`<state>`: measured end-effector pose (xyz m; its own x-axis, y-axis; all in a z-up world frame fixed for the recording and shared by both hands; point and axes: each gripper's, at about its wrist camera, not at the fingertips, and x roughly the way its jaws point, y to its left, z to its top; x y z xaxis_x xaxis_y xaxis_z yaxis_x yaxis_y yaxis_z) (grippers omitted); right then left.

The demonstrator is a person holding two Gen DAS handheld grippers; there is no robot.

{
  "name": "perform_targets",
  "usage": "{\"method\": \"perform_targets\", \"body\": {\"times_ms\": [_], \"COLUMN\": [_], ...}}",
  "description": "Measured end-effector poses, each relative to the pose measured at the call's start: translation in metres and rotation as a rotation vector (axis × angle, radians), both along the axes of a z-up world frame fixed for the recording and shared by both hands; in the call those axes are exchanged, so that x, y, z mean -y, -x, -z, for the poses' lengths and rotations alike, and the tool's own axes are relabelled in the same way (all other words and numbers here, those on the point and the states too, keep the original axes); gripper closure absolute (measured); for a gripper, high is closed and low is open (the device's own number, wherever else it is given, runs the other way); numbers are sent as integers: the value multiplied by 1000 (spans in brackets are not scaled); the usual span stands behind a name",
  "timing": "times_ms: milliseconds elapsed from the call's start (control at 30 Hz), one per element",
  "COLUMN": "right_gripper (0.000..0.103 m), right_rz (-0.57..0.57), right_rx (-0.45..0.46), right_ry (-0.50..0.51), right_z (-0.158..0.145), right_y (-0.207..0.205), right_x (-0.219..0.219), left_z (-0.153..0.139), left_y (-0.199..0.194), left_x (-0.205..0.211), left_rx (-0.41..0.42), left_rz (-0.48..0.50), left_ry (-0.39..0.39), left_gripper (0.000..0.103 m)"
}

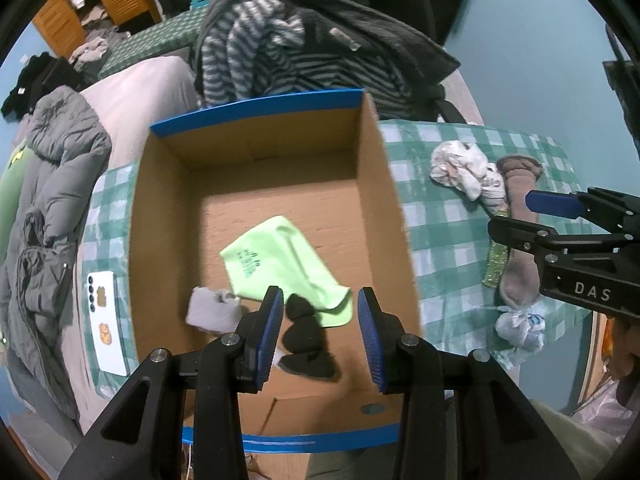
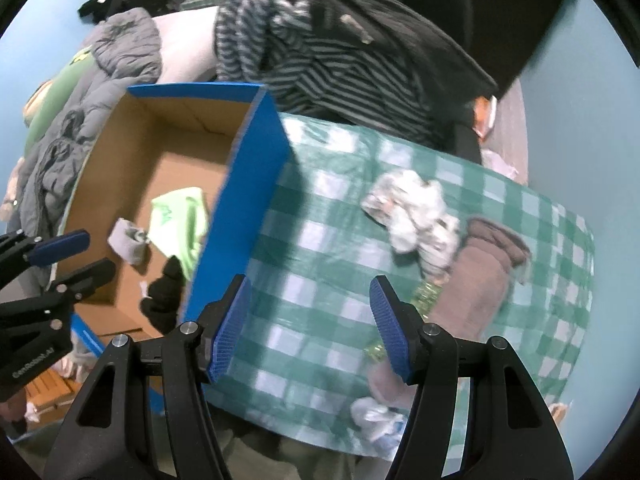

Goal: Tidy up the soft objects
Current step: 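Withdraw both tools from the box toward the mitten and green scrubber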

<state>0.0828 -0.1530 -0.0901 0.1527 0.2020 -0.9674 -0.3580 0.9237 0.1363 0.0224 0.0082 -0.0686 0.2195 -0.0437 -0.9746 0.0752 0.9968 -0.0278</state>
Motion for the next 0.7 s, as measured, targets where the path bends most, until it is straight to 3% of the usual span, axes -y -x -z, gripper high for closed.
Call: {"method": "perform_targets", "body": {"times_ms": [400, 700], "right_gripper": [39, 39], "right_rz": [124, 189], "right_rx": [-25, -56], "right_ry": [34, 62], "right_z": [13, 31], "right_y": [-2, -3], "right_x": [70, 106], "left_z": [-1, 14], "left_y": [-9, -22], "left_x": [59, 99], "left_rx": [-2, -20], "left_rz": [80, 135], "left_ry": [5, 6], "left_gripper": [59, 56]}}
